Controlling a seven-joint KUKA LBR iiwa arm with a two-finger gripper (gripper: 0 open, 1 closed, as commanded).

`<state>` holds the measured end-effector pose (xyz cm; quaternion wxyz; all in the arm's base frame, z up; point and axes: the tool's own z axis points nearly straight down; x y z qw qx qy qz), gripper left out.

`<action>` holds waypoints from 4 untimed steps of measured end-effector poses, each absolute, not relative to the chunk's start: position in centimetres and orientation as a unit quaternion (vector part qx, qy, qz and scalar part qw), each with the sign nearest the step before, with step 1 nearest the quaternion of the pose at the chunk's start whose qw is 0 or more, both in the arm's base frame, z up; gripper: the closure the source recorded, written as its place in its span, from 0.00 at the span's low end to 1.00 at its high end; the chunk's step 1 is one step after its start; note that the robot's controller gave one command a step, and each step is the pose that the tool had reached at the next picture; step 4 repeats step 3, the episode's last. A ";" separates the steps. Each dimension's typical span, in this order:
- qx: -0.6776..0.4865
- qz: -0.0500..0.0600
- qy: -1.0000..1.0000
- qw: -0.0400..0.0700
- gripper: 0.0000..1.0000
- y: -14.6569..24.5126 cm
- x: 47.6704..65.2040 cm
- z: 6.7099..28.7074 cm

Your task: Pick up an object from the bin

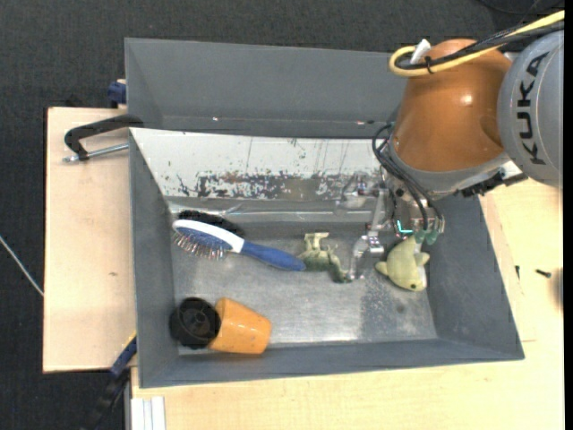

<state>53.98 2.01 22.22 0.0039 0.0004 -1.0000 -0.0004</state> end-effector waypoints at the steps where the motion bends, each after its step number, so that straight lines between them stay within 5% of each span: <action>1: 0.069 -0.001 -0.998 0.002 0.00 11.2 53.4 8.8; 2: 0.066 -0.001 -0.998 0.000 1.00 10.9 53.5 9.2; 3: 0.210 -0.001 -0.978 -0.007 1.00 12.5 53.6 22.5; 4: 0.210 -0.001 -0.978 -0.007 1.00 12.5 53.6 22.5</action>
Offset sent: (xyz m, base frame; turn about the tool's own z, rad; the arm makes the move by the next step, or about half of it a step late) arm -0.0050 0.0878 -0.1312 -0.1325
